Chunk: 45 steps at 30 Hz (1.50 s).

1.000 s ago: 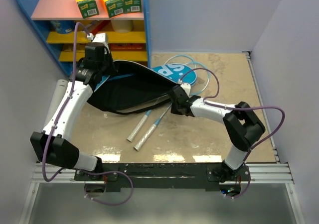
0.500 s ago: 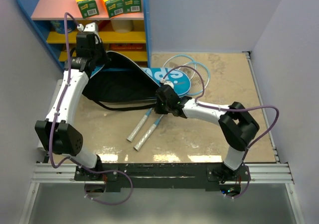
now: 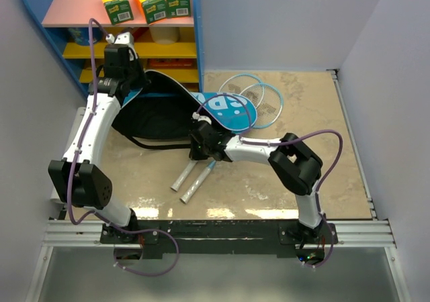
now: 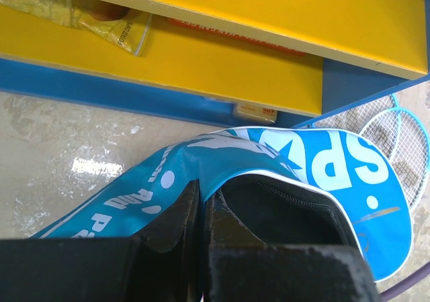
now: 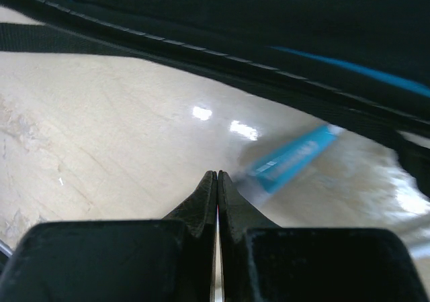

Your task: Pack up the badminton gear

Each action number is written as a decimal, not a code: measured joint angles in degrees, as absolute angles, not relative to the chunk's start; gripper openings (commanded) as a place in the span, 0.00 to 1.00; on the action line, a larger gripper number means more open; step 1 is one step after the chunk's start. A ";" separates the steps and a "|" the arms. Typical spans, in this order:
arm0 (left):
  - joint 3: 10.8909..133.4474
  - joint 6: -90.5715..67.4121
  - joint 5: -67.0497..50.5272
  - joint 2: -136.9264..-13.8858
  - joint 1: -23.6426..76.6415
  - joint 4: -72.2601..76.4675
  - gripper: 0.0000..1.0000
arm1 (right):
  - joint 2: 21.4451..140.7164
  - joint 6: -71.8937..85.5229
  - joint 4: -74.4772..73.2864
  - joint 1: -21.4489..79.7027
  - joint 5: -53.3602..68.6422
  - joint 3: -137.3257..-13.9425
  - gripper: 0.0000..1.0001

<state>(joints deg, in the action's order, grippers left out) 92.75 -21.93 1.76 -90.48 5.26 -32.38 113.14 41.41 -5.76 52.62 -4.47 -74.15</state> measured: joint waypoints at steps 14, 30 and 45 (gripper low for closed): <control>82.96 -23.44 0.16 -86.63 5.28 -29.47 0.00 | 116.44 43.77 -11.07 54.00 -8.27 -76.42 0.00; 63.66 -29.19 0.36 -70.87 12.16 -26.81 0.00 | 98.98 47.09 -18.02 37.54 -17.98 -56.60 0.00; 49.74 -39.13 1.04 -67.42 26.37 -20.93 0.00 | 89.80 43.07 -23.40 22.26 -20.51 -50.74 0.00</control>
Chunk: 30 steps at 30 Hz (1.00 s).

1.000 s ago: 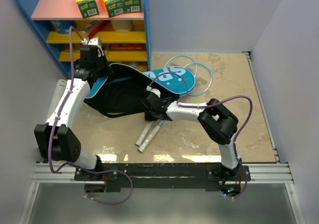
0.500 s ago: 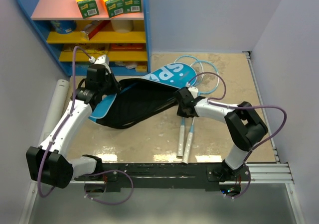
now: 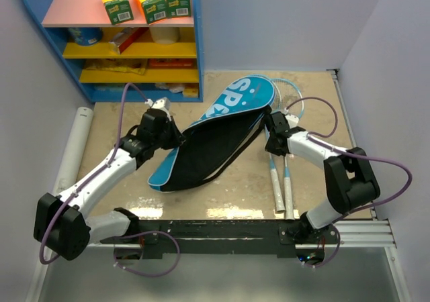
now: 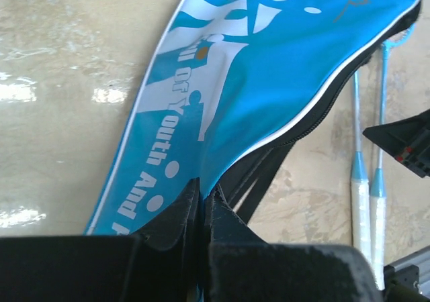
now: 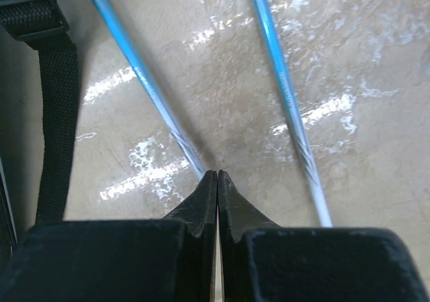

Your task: Pack up the badminton gear

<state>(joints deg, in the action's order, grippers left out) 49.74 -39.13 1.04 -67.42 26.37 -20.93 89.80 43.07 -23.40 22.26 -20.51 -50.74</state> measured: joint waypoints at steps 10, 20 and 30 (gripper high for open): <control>49.74 -41.34 -1.23 -66.39 28.16 -19.03 0.00 | 84.68 38.24 -24.53 21.08 -19.86 -50.94 0.45; 48.58 -41.39 -3.36 -66.00 28.16 -17.12 0.00 | 91.18 34.85 -22.92 21.08 -18.26 -53.49 0.45; 48.58 -40.95 -3.90 -66.00 28.16 -17.08 0.00 | 96.92 33.74 -21.04 21.08 -18.52 -56.03 0.46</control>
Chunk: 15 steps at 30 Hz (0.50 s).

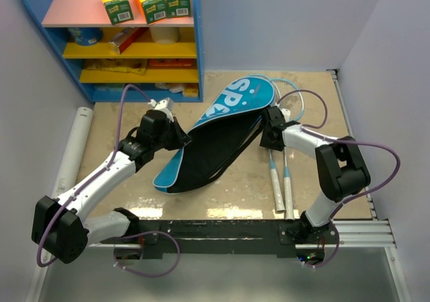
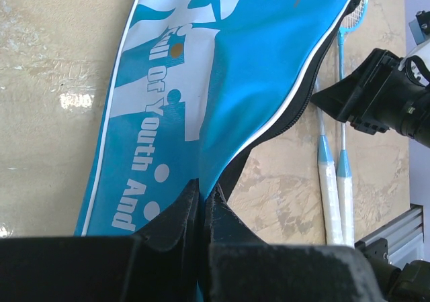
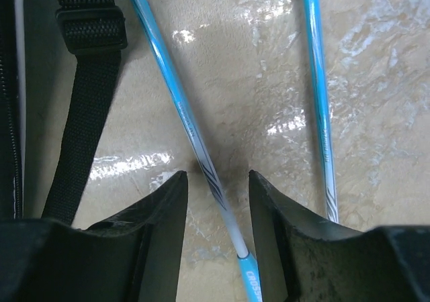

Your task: Pack up the badminton gear

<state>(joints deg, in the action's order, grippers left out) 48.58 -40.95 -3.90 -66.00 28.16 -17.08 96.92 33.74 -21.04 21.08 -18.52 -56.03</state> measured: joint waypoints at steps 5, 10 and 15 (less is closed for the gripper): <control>48.58 -40.88 -3.92 -66.00 28.16 -17.08 0.00 | 94.08 33.56 -22.59 20.56 -19.86 -56.18 0.47; 48.58 -40.82 -4.12 -66.06 28.16 -16.91 0.00 | 92.42 33.30 -22.65 15.81 -20.01 -56.38 0.47; 48.58 -40.69 -4.25 -66.43 28.16 -16.78 0.00 | 93.10 32.18 -22.13 10.02 -20.01 -56.36 0.47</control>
<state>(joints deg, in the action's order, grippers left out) 48.58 -40.69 -4.25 -66.43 28.16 -16.78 93.10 32.18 -22.13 10.02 -20.01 -56.36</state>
